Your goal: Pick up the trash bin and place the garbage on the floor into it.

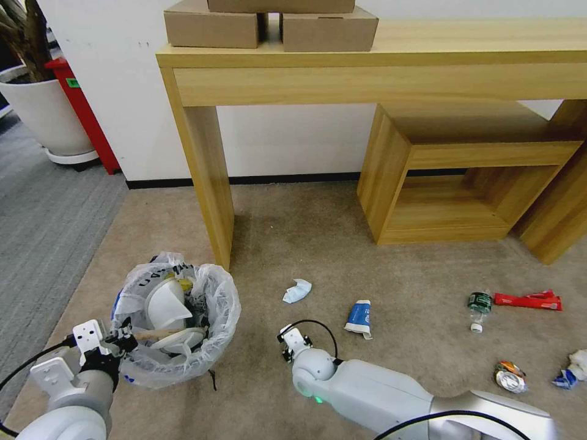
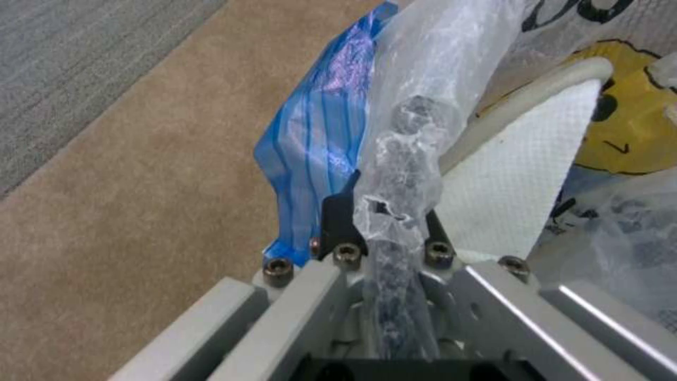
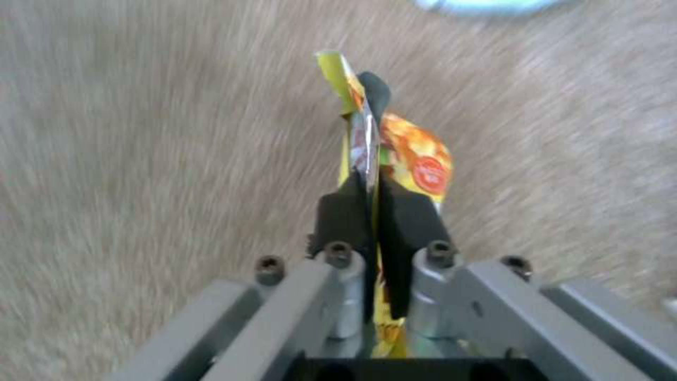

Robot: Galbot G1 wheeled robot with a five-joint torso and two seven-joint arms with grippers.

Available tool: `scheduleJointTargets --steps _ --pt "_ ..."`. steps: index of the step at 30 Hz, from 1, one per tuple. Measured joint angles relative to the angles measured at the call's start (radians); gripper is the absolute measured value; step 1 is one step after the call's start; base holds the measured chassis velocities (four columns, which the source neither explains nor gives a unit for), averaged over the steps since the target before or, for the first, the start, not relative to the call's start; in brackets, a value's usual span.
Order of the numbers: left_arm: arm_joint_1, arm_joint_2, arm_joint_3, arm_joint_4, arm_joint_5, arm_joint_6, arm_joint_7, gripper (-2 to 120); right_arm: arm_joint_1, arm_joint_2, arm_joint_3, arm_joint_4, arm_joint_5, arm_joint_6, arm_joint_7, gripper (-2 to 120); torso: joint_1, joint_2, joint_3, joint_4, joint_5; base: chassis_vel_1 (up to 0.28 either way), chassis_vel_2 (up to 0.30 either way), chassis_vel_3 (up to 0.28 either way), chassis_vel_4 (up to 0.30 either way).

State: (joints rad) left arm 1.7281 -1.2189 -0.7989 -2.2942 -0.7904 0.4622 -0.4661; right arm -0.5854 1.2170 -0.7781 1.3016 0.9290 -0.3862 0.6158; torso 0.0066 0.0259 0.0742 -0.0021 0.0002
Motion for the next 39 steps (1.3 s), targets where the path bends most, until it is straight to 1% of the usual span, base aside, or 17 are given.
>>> scheduleJointTargets --steps 1,3,5,7,8,11,12,15,16,20,25,27,29,32,33,37,39 --pt "0.000 0.001 0.000 0.001 0.000 0.000 0.000 0 -0.006 -0.026 0.023 0.036 0.003 0.015 -0.001 0 0.000 0.000 0.000 0.0001 0.0002 0.000 0.000 0.000 0.000" --pt "0.000 0.004 0.000 0.004 0.000 0.001 -0.001 0 -0.021 -0.113 0.088 0.128 0.005 0.083 -0.023 0 0.000 0.000 0.000 0.0000 0.0000 0.000 0.000 0.000 0.000" --pt "-0.001 0.005 0.000 0.005 0.000 0.002 -0.001 0 -0.028 -0.137 0.109 0.158 -0.003 0.107 -0.036 0 0.000 0.000 0.000 -0.0003 -0.0003 0.000 0.000 0.000 0.000" --pt "-0.006 0.008 0.000 0.009 0.000 0.003 -0.001 0 -0.060 -0.231 0.213 0.306 -0.030 0.199 -0.103 0 0.000 0.000 0.000 -0.0005 -0.0001 0.000 0.000 0.000 0.000" --pt "-0.006 0.008 0.000 0.009 0.000 0.003 -0.001 0 -0.060 -0.231 0.213 0.306 -0.030 0.199 -0.103 0 0.000 0.000 0.000 -0.0005 -0.0001 0.000 0.000 0.000 0.000" --pt "-0.016 0.010 0.006 0.017 0.000 0.005 -0.001 0 -0.103 -0.312 0.340 0.499 -0.077 0.311 -0.212 0 0.000 0.000 0.000 -0.0001 -0.0002 0.000 0.000 0.000 0.000" --pt "-0.016 0.010 0.006 0.017 0.000 0.005 -0.001 0 -0.103 -0.312 0.340 0.499 -0.077 0.311 -0.212 0 0.000 0.000 0.000 -0.0001 -0.0002 0.000 0.000 0.000 0.000" --pt "-0.021 0.011 0.012 0.020 0.000 0.008 -0.002 0 -0.109 -0.369 0.395 0.621 -0.080 0.415 -0.332 0 0.000 0.000 0.000 -0.0002 -0.0001 0.000 0.000 0.000 0.000" --pt "-0.021 0.011 0.012 0.020 0.000 0.008 -0.002 0 -0.109 -0.369 0.395 0.621 -0.080 0.415 -0.332 0 0.000 0.000 0.000 -0.0002 -0.0001 0.000 0.000 0.000 0.000" --pt "-0.024 0.010 0.014 0.017 0.000 0.010 -0.003 0 -0.077 -0.412 0.398 0.715 -0.030 0.506 -0.450 0 0.000 0.000 0.000 -0.0001 -0.0003 0.000 0.000 0.000 0.000" --pt "-0.018 0.010 0.013 0.004 0.000 0.013 -0.004 0 0.008 -0.425 0.317 0.783 0.067 0.557 -0.534 0 0.000 0.000 0.000 -0.0001 -0.0002 0.000 0.000 0.000 0.000" --pt "-0.015 0.010 0.010 -0.006 -0.001 0.017 -0.006 0 0.081 -0.417 0.236 0.811 0.118 0.551 -0.535 0 0.000 0.000 0.000 -0.0001 -0.0002 0.000 0.000 0.000 0.000" --pt "-0.014 0.010 0.010 -0.011 -0.002 0.018 -0.006 0 0.119 -0.409 0.191 0.821 0.134 0.540 -0.523 0 0.000 0.000 0.000 0.0000 -0.0002 0.000 0.000 0.000 0.000" --pt "-0.010 0.004 0.007 -0.024 -0.002 0.022 -0.007 0 0.259 -0.374 0.045 0.845 0.189 0.491 -0.462 0 0.000 0.000 0.000 0.0000 -0.0004 0.000 0.000 0.000 0.000" --pt "-0.010 0.004 0.007 -0.024 -0.002 0.022 -0.007 0 0.259 -0.374 0.045 0.845 0.189 0.491 -0.462 0 0.000 0.000 0.000 0.0000 -0.0004 0.000 0.000 0.000 0.000" --pt "0.001 -0.014 0.000 -0.041 0.001 0.022 -0.008 0 0.375 -0.311 -0.128 0.817 0.212 0.431 -0.373 0 0.000 0.000 0.000 0.0001 -0.0004 0.000 0.000 0.000 0.000" --pt "0.002 -0.019 -0.001 -0.046 0.002 0.022 -0.008 0 0.390 -0.294 -0.165 0.802 0.209 0.418 -0.351 0 0.000 0.000 0.000 0.0001 -0.0003 0.000 0.000 0.000 0.000"
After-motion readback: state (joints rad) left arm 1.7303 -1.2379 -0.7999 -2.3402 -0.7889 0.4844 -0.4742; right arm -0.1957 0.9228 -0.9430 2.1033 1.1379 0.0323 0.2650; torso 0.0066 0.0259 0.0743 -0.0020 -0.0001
